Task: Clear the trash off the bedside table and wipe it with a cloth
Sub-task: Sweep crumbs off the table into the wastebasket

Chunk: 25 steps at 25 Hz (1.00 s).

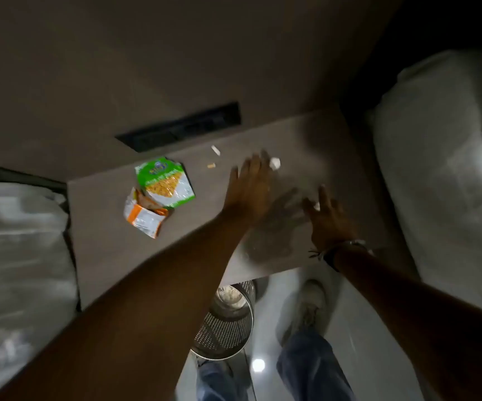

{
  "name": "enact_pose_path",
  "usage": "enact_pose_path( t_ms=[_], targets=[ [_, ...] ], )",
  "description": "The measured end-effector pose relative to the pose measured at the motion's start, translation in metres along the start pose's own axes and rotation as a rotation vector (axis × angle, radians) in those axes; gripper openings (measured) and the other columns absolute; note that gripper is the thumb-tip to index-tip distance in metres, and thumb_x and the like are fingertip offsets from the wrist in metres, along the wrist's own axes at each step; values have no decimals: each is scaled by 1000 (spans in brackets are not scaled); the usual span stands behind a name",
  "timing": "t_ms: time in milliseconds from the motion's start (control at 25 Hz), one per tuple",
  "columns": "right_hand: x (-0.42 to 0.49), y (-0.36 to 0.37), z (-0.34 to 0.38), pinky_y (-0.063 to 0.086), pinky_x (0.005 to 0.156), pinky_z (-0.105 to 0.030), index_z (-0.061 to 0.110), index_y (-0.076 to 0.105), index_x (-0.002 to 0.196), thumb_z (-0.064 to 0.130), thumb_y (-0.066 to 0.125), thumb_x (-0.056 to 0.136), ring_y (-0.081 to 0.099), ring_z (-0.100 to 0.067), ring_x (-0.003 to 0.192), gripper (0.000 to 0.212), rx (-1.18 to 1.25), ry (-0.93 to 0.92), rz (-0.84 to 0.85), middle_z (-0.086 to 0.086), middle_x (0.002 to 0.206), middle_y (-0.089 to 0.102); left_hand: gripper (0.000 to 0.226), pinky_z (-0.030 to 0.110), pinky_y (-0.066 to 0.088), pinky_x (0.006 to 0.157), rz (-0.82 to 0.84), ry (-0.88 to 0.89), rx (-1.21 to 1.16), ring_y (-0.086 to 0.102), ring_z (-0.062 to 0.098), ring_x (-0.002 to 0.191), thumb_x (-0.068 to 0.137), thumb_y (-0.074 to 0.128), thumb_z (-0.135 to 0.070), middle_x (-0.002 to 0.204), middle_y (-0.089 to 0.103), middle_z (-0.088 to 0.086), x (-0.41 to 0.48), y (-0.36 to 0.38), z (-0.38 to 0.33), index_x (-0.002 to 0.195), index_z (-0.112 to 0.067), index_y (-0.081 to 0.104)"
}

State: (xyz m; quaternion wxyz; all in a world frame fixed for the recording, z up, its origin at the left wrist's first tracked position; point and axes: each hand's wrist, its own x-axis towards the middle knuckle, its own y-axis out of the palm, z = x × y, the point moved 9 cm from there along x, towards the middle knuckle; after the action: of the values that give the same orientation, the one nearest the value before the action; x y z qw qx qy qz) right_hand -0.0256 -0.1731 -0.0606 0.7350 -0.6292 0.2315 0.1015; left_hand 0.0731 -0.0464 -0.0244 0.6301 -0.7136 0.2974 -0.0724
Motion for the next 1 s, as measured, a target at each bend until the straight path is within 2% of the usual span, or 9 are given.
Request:
enact_pose_path(
  t_ms=[120, 280, 480, 600, 680, 760, 840, 920, 1000],
  targets=[
    [25, 13, -1, 54, 76, -46, 10, 53, 127, 8, 52, 87, 52, -42, 113, 40, -105, -107, -31, -23, 144, 39, 71, 45, 33, 116, 2, -42, -74, 37, 37, 138, 87, 63, -9, 157, 29, 21, 64, 18, -13, 151, -6, 31],
    [16, 22, 5, 56, 42, -39, -2, 71, 84, 4, 84, 55, 66, -41, 67, 33, -167, -243, -53, -26, 97, 70, 46, 43, 45, 102, 51, 46, -59, 49, 36, 125, 93, 54, -5, 142, 46, 19, 82, 42, -39, 138, -3, 48],
    [1, 15, 14, 56, 42, -40, 0, 68, 94, 2, 77, 62, 65, -42, 74, 34, -77, -311, -58, -25, 106, 67, 38, 49, 44, 104, -40, -305, -536, 53, 37, 120, 104, 32, -24, 137, 53, 17, 49, 48, 4, 137, -14, 47],
    [-14, 5, 37, 55, 39, -41, 1, 68, 97, -1, 75, 61, 64, -43, 72, 37, -39, -325, -132, -26, 104, 67, 38, 51, 46, 106, -105, -380, -708, 54, 33, 124, 103, 37, -34, 140, 53, 10, 5, 42, 19, 137, -19, 47],
    [-30, 2, 67, 55, 38, -39, 3, 69, 98, 0, 76, 61, 65, -41, 72, 38, 11, -347, -190, -24, 104, 68, 38, 37, 45, 107, -189, -373, -660, 51, 27, 129, 98, 49, -15, 147, 46, 11, -33, 30, 38, 137, -13, 52],
    [-56, 12, 106, 56, 39, -38, 7, 69, 100, 5, 71, 67, 68, -38, 75, 33, 81, -421, -189, -20, 106, 69, 43, 7, 35, 102, -312, -415, -658, 45, 7, 128, 90, 54, 0, 151, 39, 11, -93, 22, 62, 132, -11, 58],
    [-88, 39, 158, 56, 39, -36, 11, 70, 98, 17, 61, 74, 70, -34, 77, 26, 125, -539, -86, -16, 105, 70, 37, -11, 24, 92, -381, -530, -698, 41, -4, 124, 90, 58, -6, 148, 40, 12, -179, 35, 88, 126, -10, 63],
    [-119, 80, 200, 55, 38, -28, 17, 73, 96, 23, 77, 62, 73, -30, 76, 35, 72, -640, 43, -13, 102, 74, 42, -7, 27, 98, -368, -636, -812, 42, -4, 130, 93, 55, -35, 145, 43, 7, -259, 60, 103, 124, -8, 63],
    [-129, 131, 221, 61, 58, -31, 18, 64, 119, 26, 81, 67, 69, -32, 101, 56, -43, -599, 257, -17, 126, 64, 52, 13, 33, 112, -246, -689, -933, 35, -11, 132, 92, 54, -45, 143, 41, -3, -309, 106, 109, 131, -11, 58]
  ],
)
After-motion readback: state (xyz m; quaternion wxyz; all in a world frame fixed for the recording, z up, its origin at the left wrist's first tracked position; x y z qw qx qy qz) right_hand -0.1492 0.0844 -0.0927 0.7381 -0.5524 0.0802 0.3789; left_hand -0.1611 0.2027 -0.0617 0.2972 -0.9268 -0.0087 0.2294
